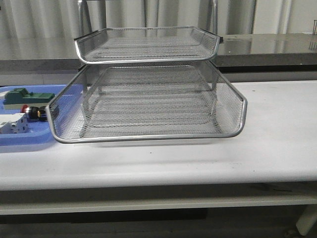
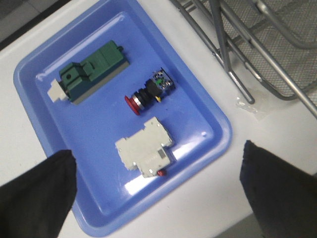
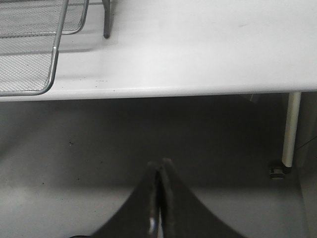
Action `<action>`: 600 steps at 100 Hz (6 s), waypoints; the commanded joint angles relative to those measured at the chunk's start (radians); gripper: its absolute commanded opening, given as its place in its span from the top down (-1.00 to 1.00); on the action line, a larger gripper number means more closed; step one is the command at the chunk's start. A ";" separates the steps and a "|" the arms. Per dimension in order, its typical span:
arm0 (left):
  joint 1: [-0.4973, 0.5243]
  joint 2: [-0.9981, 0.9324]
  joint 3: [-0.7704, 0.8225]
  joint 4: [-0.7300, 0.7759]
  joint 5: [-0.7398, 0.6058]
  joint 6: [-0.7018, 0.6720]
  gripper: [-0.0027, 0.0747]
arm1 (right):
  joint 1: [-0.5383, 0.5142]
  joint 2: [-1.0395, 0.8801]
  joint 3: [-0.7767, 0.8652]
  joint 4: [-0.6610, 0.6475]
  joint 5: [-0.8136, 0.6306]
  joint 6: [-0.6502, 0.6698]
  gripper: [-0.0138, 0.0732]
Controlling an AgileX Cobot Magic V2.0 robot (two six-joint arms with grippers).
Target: Place button on rack with both arms
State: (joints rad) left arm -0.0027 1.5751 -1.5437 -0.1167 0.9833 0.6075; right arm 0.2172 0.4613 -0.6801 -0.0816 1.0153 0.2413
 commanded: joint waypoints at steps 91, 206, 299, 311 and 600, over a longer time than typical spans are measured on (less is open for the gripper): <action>0.001 0.676 -0.651 -0.019 0.180 0.288 -0.73 | -0.001 0.003 -0.026 -0.017 -0.056 -0.003 0.84; 0.001 0.793 -0.675 -0.050 0.095 0.359 -0.73 | -0.001 0.003 -0.026 -0.017 -0.055 -0.003 0.84; 0.001 0.892 -0.694 -0.084 0.099 0.377 -0.73 | -0.001 0.003 -0.026 -0.017 -0.055 -0.003 0.84; 0.001 0.893 -0.694 -0.087 0.103 0.377 -0.73 | -0.001 0.003 -0.026 -0.017 -0.055 -0.003 0.84; -0.350 0.102 -0.283 -0.049 0.291 0.028 0.92 | -0.001 0.003 -0.026 -0.017 -0.055 -0.003 0.84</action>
State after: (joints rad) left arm -0.2902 1.7282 -1.8033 -0.1364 1.2597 0.6406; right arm 0.2172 0.4613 -0.6801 -0.0816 1.0153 0.2413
